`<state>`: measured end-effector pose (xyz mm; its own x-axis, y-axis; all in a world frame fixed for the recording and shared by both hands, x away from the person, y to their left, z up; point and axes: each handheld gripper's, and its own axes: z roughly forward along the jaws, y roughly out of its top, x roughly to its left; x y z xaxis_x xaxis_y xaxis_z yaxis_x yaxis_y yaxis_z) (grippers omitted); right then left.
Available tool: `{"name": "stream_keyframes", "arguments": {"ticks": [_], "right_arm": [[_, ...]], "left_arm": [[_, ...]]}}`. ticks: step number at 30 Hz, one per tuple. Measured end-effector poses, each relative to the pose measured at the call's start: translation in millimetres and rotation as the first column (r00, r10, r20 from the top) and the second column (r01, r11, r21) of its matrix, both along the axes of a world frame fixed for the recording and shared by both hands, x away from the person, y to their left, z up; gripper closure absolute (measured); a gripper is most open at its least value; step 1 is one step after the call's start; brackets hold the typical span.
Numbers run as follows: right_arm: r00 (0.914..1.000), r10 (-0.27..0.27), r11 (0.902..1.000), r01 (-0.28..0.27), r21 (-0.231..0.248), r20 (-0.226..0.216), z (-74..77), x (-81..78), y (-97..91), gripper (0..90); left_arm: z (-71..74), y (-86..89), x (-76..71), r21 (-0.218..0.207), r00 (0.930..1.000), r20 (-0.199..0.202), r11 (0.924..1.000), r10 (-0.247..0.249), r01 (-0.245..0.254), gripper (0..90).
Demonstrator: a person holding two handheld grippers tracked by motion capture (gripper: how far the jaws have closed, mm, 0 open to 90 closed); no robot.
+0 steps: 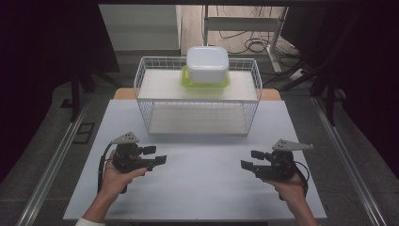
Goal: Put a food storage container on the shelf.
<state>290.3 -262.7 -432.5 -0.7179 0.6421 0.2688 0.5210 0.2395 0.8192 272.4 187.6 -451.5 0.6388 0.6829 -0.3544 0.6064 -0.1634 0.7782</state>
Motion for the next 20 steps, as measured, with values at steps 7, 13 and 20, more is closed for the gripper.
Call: {"name": "stream_keyframes", "arguments": {"ticks": [7,13,20], "right_arm": [[0.9987,0.008,0.9995,-0.010,-0.029,-0.051,-23.6,-4.7,-2.0,33.0],[0.9991,0.000,0.9998,-0.001,-0.018,-0.042,-22.7,-4.6,-3.6,32.8],[0.9996,-0.006,0.9999,0.005,-0.016,-0.028,-23.7,-6.2,-6.4,30.5]], "left_arm": [[-24.5,-3.7,-5.1,0.030,0.9983,-0.058,0.9996,-0.003,0.004,31.9],[-22.8,-2.7,-6.0,0.023,0.9987,-0.051,0.9997,0.009,-0.008,31.3],[-23.1,0.3,-6.0,0.028,0.9986,-0.051,0.9995,0.012,-0.011,29.5]]}}
